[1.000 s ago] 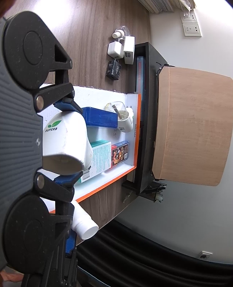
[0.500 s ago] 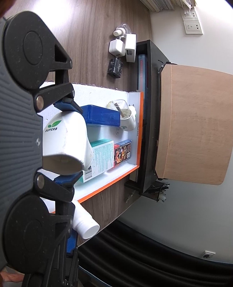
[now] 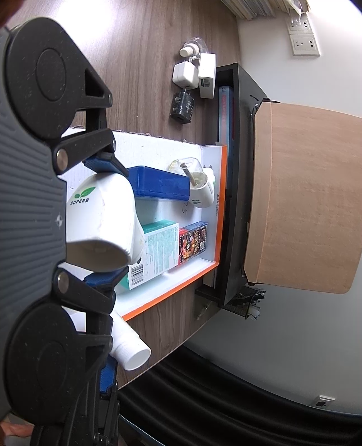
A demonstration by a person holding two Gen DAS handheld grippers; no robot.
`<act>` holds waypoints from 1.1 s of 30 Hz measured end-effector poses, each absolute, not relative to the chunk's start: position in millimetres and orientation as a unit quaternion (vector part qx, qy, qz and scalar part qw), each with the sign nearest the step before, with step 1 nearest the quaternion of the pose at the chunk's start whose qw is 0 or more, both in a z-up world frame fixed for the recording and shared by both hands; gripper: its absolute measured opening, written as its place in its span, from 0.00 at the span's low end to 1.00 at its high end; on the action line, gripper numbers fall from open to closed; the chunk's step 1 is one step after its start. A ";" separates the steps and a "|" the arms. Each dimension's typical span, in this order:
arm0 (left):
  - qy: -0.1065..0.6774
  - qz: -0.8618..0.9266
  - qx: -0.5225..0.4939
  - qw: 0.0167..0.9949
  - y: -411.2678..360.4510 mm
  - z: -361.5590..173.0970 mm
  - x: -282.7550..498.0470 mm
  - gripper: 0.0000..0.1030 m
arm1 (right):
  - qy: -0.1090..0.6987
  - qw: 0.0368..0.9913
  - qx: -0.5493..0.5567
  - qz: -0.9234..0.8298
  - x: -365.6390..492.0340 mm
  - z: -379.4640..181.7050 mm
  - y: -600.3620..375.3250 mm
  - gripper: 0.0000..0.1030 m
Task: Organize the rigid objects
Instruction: 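Carry the freshener and pill bottle over the white box with both tools, then release the pill bottle with right tool while left tool lowers the freshener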
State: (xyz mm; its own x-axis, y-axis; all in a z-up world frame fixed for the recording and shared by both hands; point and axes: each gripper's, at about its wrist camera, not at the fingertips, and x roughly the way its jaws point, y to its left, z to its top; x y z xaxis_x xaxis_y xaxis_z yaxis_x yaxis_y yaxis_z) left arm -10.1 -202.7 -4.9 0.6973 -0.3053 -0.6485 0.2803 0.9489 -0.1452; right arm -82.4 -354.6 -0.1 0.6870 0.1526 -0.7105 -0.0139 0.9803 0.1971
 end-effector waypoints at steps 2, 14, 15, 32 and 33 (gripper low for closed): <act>0.356 -0.159 -0.018 0.921 -202.4 -5.3 -9.4 0.64 | 0.394 0.914 0.088 0.047 -80.9 -1.1 -353.8 0.39; 0.362 -0.158 -0.021 0.918 -199.7 -8.5 -7.3 0.64 | 0.405 0.909 0.084 0.048 -76.4 -5.5 -350.4 0.39; 0.363 -0.157 -0.021 0.918 -199.3 -9.0 -7.1 0.64 | 0.405 0.909 0.084 0.048 -76.3 -5.7 -350.3 0.39; 0.370 -0.162 -0.020 0.914 -201.1 -11.6 -2.1 0.65 | 0.401 0.911 0.086 0.047 -74.4 -3.9 -349.7 0.41; 0.373 -0.164 -0.019 0.913 -201.4 -12.2 -1.8 0.65 | 0.398 0.912 0.089 0.044 -74.6 -3.1 -350.8 0.42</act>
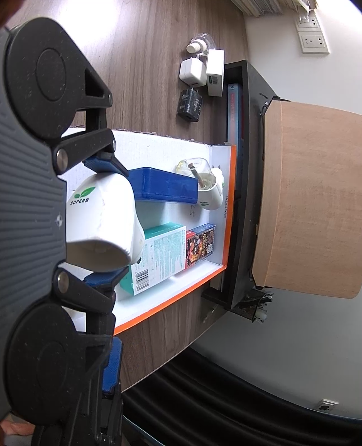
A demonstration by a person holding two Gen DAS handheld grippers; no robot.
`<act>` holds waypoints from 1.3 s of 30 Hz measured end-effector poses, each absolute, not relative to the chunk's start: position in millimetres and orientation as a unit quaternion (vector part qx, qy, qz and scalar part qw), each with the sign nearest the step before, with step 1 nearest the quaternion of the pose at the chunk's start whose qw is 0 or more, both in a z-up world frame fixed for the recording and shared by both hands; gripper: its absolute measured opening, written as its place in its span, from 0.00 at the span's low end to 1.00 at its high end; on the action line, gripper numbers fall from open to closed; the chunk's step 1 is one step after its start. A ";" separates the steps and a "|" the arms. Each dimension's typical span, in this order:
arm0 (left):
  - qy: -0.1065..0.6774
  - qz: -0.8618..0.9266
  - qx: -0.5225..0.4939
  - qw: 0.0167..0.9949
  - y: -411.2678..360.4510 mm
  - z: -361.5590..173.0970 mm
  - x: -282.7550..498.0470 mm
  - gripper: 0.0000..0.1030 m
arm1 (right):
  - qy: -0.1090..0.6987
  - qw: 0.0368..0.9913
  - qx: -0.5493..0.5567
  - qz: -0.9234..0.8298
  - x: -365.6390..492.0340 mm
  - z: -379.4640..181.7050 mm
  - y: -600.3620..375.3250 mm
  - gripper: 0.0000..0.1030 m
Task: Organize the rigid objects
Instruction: 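Release the pill bottle with right tool while left tool lowers the freshener, then release the freshener with left tool and withdraw both tools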
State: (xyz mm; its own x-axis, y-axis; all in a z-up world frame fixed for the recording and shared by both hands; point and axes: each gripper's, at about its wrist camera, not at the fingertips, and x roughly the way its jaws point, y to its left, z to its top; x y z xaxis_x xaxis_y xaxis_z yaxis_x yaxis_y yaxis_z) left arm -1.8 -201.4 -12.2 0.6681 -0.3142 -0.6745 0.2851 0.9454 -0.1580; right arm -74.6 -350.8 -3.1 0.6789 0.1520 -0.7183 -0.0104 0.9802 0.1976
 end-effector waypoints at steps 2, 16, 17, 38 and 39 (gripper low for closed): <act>0.376 -0.168 -0.021 0.911 -201.8 -13.2 -1.4 0.64 | 0.392 0.915 0.091 0.041 -75.3 -0.3 -352.7 0.42; 0.359 -0.154 -0.020 0.920 -194.7 3.2 -5.7 0.70 | 0.339 0.936 0.095 0.028 -84.4 22.1 -351.4 0.68; 0.358 -0.150 -0.021 0.921 -192.6 4.8 -5.9 0.72 | 0.337 0.936 0.094 0.029 -84.5 23.0 -349.4 0.70; 0.355 -0.059 -0.054 0.931 -117.6 12.5 0.6 0.77 | 0.340 0.935 0.072 0.075 -68.7 28.4 -290.3 0.71; 0.355 -0.055 -0.056 0.931 -112.7 12.5 1.4 0.77 | 0.341 0.934 0.072 0.076 -67.4 28.2 -287.2 0.71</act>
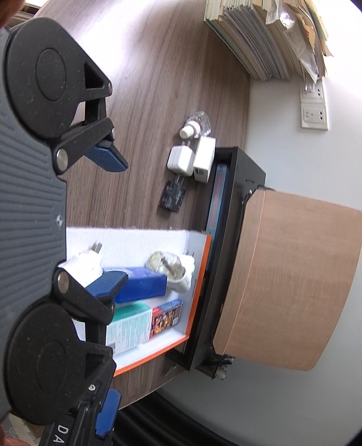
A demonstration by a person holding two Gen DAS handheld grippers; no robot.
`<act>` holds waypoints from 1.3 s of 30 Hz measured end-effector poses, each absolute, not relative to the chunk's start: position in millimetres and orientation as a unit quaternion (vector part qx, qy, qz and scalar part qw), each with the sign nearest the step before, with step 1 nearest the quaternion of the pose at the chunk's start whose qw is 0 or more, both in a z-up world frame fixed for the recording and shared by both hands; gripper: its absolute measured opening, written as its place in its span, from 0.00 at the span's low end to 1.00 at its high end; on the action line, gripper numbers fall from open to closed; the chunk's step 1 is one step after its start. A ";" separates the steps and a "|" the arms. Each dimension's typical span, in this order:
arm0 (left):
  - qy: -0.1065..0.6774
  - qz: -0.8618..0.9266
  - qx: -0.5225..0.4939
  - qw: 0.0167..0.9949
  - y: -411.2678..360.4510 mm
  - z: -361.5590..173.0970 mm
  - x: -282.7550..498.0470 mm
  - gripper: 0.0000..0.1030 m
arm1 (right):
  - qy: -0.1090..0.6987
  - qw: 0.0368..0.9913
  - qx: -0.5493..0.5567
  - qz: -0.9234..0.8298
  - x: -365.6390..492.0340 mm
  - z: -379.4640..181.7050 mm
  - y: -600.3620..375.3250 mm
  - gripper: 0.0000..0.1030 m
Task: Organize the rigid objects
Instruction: 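Release the freshener with left tool and withdraw both tools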
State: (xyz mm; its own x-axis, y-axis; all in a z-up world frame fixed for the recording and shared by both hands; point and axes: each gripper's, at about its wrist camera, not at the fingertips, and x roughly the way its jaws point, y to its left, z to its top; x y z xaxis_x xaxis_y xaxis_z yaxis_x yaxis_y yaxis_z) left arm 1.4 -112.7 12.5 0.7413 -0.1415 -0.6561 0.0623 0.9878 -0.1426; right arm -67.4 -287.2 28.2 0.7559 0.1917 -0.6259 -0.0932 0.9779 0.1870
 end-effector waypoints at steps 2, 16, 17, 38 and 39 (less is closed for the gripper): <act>0.357 -0.047 -0.060 0.931 -103.7 12.5 3.4 0.77 | 0.342 0.933 0.072 0.080 -64.6 27.9 -281.0 0.71; 0.361 -0.018 -0.072 0.930 -50.3 12.6 13.9 0.78 | 0.352 0.928 0.062 0.103 -41.8 25.6 -226.8 0.71; 0.361 -0.016 -0.073 0.930 -46.3 12.1 16.0 0.78 | 0.352 0.928 0.061 0.104 -39.8 25.4 -222.0 0.71; 0.377 0.008 -0.079 0.923 25.4 -12.9 91.2 0.82 | 0.377 0.921 0.055 0.088 16.9 8.5 -163.8 0.71; 0.378 0.013 -0.079 0.923 28.4 -15.5 97.6 0.82 | 0.379 0.920 0.056 0.085 19.8 6.7 -162.2 0.71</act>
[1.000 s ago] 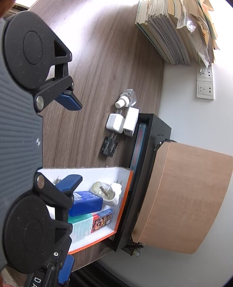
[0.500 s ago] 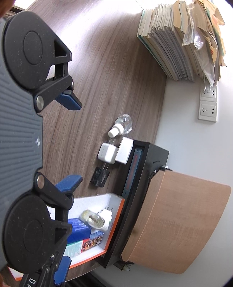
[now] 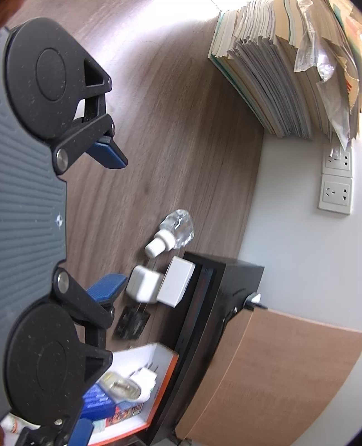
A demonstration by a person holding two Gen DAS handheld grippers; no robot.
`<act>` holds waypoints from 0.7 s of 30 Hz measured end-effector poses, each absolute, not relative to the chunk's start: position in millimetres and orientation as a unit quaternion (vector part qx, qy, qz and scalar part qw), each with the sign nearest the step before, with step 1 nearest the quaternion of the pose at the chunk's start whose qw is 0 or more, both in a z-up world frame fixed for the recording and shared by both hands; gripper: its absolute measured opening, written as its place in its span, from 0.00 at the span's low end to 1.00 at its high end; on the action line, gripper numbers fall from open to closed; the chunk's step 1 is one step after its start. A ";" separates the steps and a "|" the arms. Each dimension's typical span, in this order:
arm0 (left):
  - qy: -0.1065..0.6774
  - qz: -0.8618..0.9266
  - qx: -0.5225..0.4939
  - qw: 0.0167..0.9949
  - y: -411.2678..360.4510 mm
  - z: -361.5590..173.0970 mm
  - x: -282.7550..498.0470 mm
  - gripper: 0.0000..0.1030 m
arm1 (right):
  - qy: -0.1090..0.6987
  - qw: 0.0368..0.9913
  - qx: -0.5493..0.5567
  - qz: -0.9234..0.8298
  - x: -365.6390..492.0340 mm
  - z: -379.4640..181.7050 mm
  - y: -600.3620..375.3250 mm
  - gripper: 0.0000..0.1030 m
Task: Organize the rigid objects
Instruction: 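Release the freshener with left tool and withdraw both tools, then grasp the clear glass bottle with left tool while right tool grasps the white charger box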
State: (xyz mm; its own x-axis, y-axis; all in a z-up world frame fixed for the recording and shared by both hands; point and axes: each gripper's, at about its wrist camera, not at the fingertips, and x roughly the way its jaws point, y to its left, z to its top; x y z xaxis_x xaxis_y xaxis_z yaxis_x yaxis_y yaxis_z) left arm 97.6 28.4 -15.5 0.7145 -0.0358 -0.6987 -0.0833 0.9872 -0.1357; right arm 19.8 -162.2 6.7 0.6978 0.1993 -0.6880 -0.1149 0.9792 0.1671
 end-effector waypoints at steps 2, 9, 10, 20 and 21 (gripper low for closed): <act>0.380 0.020 -0.082 0.921 34.0 -20.5 111.1 0.82 | 0.385 0.918 0.058 0.080 24.8 3.2 -159.8 0.71; 0.391 0.034 -0.095 0.915 45.1 -37.9 166.5 0.85 | 0.399 0.913 0.064 0.058 38.2 -4.5 -157.3 0.71; 0.391 0.033 -0.092 0.915 44.4 -39.7 173.1 0.85 | 0.402 0.912 0.067 0.055 40.0 -5.8 -157.6 0.71; 0.400 0.004 -0.063 0.914 41.5 -63.3 212.4 0.89 | 0.416 0.906 0.077 0.029 52.0 -16.4 -158.3 0.71; 0.399 0.000 -0.055 0.915 44.1 -63.5 210.4 0.91 | 0.415 0.906 0.078 0.028 53.2 -17.0 -158.0 0.71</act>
State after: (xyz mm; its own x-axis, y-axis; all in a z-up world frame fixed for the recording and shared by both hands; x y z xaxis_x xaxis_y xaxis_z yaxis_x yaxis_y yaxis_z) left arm 210.4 44.1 -63.5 0.6822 -0.0435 -0.7299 -0.0449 0.9939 -0.1012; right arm 53.2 -158.0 -17.0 0.6532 0.1164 -0.7482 0.0135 0.9862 0.1652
